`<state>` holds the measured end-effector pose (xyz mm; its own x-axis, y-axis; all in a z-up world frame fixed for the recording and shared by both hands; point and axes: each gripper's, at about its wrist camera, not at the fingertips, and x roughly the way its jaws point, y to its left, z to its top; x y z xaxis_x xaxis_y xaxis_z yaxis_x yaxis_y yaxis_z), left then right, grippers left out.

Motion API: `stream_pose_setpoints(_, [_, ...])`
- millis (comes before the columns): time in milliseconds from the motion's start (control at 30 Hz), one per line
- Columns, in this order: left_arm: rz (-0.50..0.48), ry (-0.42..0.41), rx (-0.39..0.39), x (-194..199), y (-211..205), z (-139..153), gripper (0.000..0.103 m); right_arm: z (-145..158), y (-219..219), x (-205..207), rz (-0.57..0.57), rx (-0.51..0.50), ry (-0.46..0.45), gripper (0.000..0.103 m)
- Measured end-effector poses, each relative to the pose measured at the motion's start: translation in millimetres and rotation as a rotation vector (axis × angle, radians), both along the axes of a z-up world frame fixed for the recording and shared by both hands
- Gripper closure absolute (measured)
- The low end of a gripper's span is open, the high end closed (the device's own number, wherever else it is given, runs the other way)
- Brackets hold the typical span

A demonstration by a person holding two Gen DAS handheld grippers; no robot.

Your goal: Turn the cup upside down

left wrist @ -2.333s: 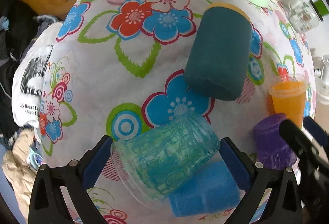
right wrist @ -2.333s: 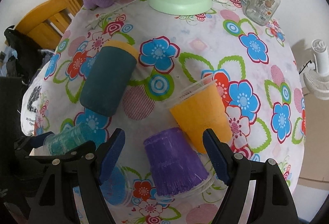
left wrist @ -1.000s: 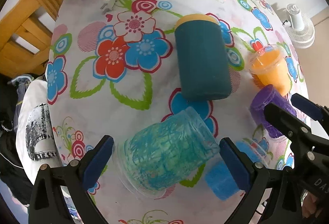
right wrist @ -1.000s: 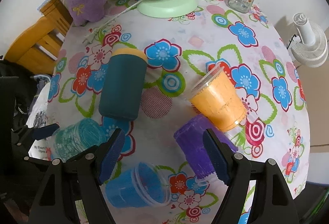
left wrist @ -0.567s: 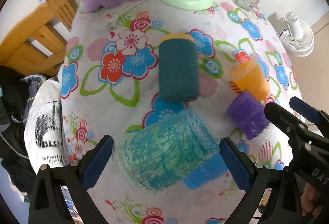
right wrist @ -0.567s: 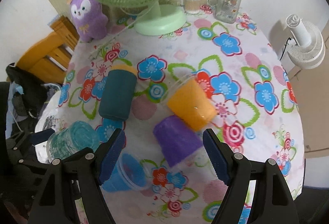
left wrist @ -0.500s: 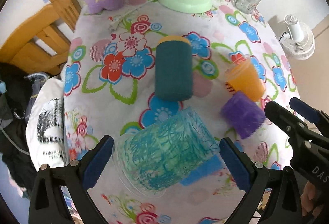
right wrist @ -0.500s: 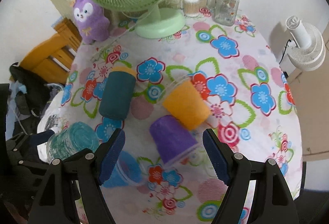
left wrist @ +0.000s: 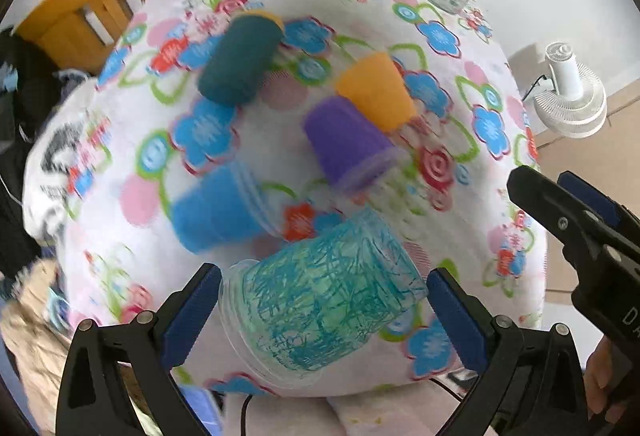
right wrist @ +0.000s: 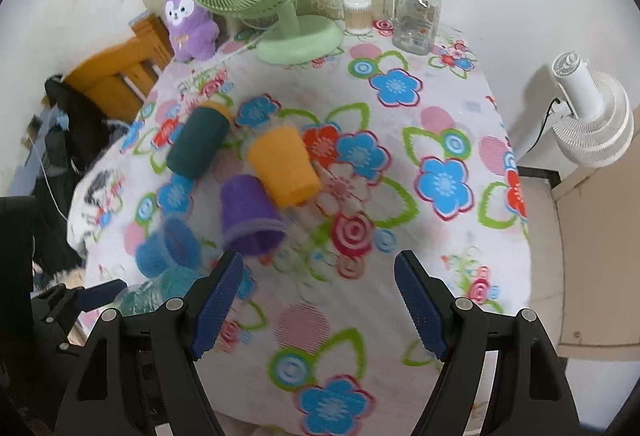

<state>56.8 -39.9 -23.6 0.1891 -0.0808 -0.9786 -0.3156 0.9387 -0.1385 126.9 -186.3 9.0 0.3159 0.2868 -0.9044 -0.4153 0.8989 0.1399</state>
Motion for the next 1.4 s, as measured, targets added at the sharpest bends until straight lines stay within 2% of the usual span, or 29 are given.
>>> stream_pose_setpoints(300, [0.153,0.028,-0.124,0.5,-30.5,-47.7,0.0,-31.3,-28.3,11.0,0.029,-0.086,0.035,0.023])
stream_pose_setpoints(400, [0.224,0.029,-0.126,3.3,-30.0,-60.5,0.0,-42.8,-30.2,16.0,0.033,-0.099,0.057,0.023])
stream_pose_setpoints(600, [0.266,0.054,-0.109,14.7,-27.0,-81.3,0.0,-56.7,-27.8,24.9,0.05,-0.095,0.074,0.022])
stream_pose_setpoints(800, [0.245,0.047,-0.102,20.3,-24.5,-75.7,0.0,-56.9,-27.9,29.2,0.029,-0.062,0.087,0.022])
stream_pose_setpoints(1000, [0.179,0.028,-0.067,20.3,-20.3,-47.2,0.0,-42.2,-29.8,24.1,-0.02,-0.007,0.097,0.022])
stream_pose_setpoints(1133, [0.137,0.002,-0.053,22.7,-16.8,-32.4,0.0,-29.7,-27.8,17.2,-0.059,0.024,0.073,0.022])
stream_pose_setpoints(1267, [0.088,0.019,-0.058,29.2,-12.4,-39.6,0.0,-28.6,-27.6,11.9,-0.123,0.049,0.08,0.022])
stream_pose_setpoints(1400, [0.074,0.056,-0.083,36.2,-11.8,-56.9,0.0,-35.9,-27.0,8.5,-0.126,0.035,0.085,0.02])
